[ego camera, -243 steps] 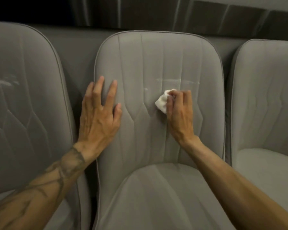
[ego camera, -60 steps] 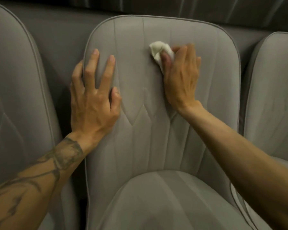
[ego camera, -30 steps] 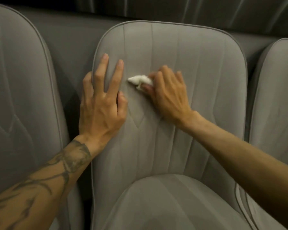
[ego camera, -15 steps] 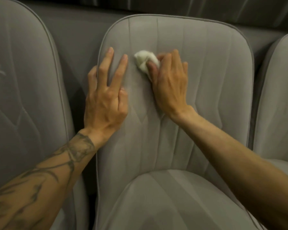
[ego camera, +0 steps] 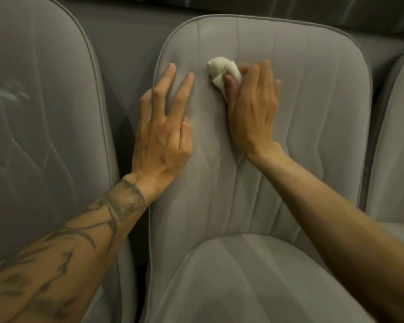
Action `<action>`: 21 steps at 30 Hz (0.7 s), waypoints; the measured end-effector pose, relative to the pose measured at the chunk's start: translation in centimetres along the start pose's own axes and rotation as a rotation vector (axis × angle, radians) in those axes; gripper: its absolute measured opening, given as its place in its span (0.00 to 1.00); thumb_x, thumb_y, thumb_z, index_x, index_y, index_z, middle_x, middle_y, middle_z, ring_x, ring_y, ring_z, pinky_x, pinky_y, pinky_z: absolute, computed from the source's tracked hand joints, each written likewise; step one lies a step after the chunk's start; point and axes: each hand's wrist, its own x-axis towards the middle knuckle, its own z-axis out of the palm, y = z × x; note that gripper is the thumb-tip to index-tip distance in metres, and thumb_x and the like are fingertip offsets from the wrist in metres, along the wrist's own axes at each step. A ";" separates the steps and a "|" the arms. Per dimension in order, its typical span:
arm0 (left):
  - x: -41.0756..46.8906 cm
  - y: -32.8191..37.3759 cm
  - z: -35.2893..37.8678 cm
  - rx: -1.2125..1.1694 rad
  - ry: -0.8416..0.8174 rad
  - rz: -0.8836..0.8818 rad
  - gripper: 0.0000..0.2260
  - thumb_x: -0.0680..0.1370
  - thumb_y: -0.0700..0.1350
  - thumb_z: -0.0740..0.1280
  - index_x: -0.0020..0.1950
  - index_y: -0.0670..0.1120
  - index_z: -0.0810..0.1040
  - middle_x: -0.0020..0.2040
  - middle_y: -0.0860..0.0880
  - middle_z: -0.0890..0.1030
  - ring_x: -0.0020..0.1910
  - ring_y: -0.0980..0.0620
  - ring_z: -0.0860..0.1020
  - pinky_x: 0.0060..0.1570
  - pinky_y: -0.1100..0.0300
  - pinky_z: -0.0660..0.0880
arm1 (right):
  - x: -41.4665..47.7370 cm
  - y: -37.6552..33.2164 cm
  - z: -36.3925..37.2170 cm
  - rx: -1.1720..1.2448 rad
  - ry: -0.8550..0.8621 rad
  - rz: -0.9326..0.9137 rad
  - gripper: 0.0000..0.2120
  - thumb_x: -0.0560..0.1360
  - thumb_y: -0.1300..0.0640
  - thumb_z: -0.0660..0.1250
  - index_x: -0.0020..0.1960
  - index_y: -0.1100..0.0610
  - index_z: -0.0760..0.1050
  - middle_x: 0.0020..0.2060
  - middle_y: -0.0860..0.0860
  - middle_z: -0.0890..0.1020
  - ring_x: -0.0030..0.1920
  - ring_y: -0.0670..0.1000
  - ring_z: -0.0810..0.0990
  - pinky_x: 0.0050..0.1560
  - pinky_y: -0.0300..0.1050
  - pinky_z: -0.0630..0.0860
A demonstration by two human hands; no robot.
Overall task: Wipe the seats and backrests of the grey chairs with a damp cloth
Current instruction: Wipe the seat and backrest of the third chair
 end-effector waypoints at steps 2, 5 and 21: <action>0.0 0.0 0.0 0.003 0.004 0.010 0.29 0.80 0.39 0.59 0.83 0.46 0.64 0.83 0.40 0.60 0.76 0.38 0.66 0.77 0.55 0.59 | -4.5 -0.6 -0.6 0.063 -0.086 -0.047 0.19 0.84 0.49 0.54 0.50 0.61 0.77 0.43 0.60 0.78 0.44 0.61 0.78 0.47 0.54 0.69; 0.0 -0.1 -0.1 0.023 0.000 0.019 0.29 0.81 0.39 0.58 0.83 0.46 0.64 0.83 0.40 0.60 0.77 0.38 0.66 0.77 0.53 0.60 | -11.4 -0.5 -3.1 0.121 -0.259 -0.264 0.17 0.82 0.50 0.58 0.47 0.62 0.77 0.39 0.60 0.77 0.38 0.60 0.77 0.41 0.52 0.67; -0.1 -0.1 0.1 0.076 0.013 0.015 0.29 0.81 0.40 0.57 0.83 0.46 0.63 0.83 0.40 0.59 0.76 0.38 0.67 0.73 0.55 0.63 | -8.9 -0.2 -1.4 0.112 -0.189 0.041 0.21 0.84 0.45 0.53 0.49 0.59 0.75 0.43 0.55 0.77 0.42 0.58 0.74 0.45 0.53 0.67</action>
